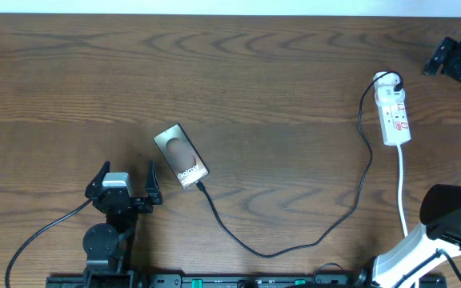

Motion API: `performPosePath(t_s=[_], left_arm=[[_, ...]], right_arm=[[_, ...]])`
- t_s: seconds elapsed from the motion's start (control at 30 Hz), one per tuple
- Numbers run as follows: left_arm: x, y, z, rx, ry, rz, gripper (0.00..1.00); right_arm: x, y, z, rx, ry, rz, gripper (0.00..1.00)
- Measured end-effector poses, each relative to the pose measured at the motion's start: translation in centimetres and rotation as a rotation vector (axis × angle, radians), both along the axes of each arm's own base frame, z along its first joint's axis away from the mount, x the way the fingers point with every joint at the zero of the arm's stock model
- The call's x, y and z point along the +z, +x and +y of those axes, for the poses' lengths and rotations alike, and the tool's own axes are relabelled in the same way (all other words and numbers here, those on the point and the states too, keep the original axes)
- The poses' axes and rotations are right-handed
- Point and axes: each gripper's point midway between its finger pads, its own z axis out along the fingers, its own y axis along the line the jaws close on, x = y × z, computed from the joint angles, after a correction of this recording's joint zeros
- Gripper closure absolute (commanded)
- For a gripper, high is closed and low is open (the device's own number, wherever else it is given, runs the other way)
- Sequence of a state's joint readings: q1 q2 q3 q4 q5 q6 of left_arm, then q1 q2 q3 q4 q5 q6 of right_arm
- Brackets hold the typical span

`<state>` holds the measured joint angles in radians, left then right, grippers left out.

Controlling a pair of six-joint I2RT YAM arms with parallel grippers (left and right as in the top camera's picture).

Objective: Plug charger to phone and switch on socket

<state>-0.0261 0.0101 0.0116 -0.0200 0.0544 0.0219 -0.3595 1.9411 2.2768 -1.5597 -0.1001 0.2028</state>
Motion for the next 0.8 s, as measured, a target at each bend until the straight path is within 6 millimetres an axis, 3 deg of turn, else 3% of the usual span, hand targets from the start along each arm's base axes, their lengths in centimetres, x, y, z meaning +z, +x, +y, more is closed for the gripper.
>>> performPosePath(t_s=[0.8], left_arm=[[0.0, 0.0, 0.01, 0.0, 0.002, 0.0, 0.06]], right_arm=[[0.0, 0.0, 0.0, 0.0, 0.0, 0.0, 0.01]])
